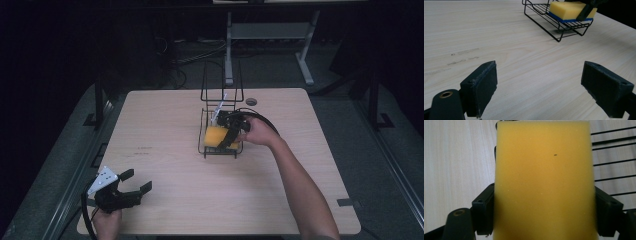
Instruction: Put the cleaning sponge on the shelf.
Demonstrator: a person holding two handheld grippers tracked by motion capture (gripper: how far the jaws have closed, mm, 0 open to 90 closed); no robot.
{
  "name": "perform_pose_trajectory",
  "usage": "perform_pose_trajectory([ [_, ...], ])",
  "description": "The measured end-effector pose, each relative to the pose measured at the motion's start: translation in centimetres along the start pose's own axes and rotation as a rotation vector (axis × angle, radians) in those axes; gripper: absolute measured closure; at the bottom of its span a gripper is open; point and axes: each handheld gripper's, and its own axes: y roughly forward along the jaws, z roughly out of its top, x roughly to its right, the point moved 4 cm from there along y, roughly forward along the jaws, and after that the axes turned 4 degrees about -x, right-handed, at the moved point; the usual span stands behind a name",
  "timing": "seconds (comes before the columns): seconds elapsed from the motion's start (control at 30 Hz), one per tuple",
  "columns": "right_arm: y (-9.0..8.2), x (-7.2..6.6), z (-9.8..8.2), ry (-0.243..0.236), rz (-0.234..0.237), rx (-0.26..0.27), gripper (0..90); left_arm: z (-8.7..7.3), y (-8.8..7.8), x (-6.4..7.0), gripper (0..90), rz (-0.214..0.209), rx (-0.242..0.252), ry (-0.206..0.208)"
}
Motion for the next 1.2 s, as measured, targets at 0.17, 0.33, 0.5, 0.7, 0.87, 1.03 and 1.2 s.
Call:
perform_pose_trajectory([
  [0.17, 0.2, 0.5, 0.1, -0.007, -0.008, 0.008, 21.4, 0.0, 0.1, 0.1, 12.8, -0.004, -0.005, 0.007],
  [0.33, 0.2, 0.7, 0.7, -0.023, -0.021, -0.018, 21.4, 0.0, 0.0, 0.0, 12.8, -0.004, -0.001, 0.002],
  [0.5, 0.5, 1.0, 1.0, -0.017, -0.016, -0.011, 21.3, 0.0, 0.0, 0.0, 12.8, -0.003, 0.001, -0.001],
  [0.7, 1.4, 1.0, 0.9, -0.02, -0.016, -0.044, 21.2, 0.0, 0.0, 0.0, 12.8, -0.003, 0.001, -0.002],
  [0.87, 1.4, 1.0, 1.0, -0.014, -0.012, -0.038, 18.5, 0.0, 0.0, 0.0, 12.9, -0.005, -0.001, 0.002],
  [1.03, 1.2, 0.9, 0.9, -0.006, -0.026, -0.04, 15.9, 0.0, 0.0, 0.0, 12.8, -0.005, 0.0, 0.002],
  [1.2, 0.6, 0.7, 1.1, -0.011, -0.034, -0.023, 15.8, 0.0, 0.1, 0.1, 12.8, -0.005, -0.002, 0.006],
])
